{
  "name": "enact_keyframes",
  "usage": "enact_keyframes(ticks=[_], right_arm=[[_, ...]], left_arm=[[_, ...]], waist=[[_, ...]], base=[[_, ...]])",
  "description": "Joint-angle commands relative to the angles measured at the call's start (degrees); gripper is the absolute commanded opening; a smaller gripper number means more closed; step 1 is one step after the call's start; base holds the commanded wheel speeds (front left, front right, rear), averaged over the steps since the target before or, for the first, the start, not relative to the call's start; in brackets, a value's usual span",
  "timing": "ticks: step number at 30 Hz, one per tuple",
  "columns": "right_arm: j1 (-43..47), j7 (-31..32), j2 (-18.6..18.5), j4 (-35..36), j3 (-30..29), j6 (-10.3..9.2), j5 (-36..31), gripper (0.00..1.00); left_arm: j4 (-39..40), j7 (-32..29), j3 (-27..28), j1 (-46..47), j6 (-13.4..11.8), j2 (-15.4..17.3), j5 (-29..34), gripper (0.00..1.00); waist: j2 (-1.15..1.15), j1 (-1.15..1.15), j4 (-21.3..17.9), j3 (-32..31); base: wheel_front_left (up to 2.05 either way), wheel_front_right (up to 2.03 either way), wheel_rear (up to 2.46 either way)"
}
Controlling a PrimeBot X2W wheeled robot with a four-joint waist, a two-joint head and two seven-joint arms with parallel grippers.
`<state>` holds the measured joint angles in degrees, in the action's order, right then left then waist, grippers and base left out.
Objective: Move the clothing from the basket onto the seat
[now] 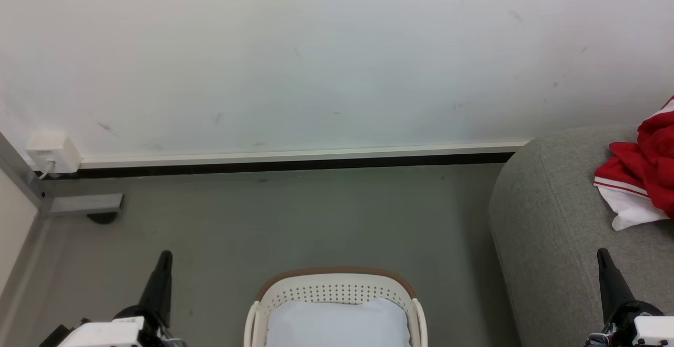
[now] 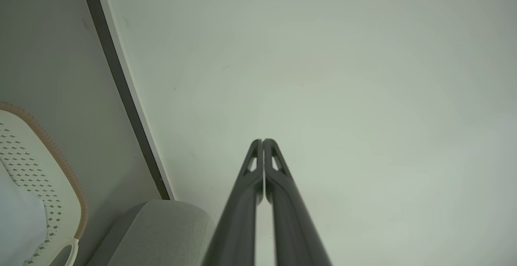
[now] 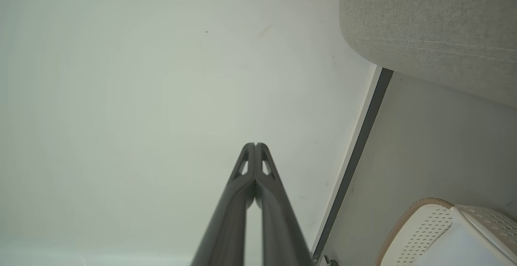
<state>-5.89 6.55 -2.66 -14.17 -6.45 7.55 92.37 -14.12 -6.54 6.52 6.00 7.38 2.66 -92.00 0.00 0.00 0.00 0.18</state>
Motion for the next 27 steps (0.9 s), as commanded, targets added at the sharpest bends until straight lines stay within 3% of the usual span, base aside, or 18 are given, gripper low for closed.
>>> enact_keyframes(ticks=[1, 27], right_arm=[[-0.7, 0.2, -0.4, 0.3, -0.2, -0.12, 0.1, 0.0], [-0.7, 0.2, -0.4, 0.3, -0.2, -0.12, 0.1, 0.0]], left_arm=[[0.1, -0.2, 0.2, 0.6, 0.2, 0.4, -0.8, 0.0], [0.2, -0.2, 0.2, 0.5, 0.2, 0.4, -0.8, 0.0]], waist=[[0.0, 0.0, 0.0, 0.0], [0.0, 0.0, 0.0, 0.0]], base=[[0.0, 0.0, 0.0], [0.0, 0.0, 0.0]])
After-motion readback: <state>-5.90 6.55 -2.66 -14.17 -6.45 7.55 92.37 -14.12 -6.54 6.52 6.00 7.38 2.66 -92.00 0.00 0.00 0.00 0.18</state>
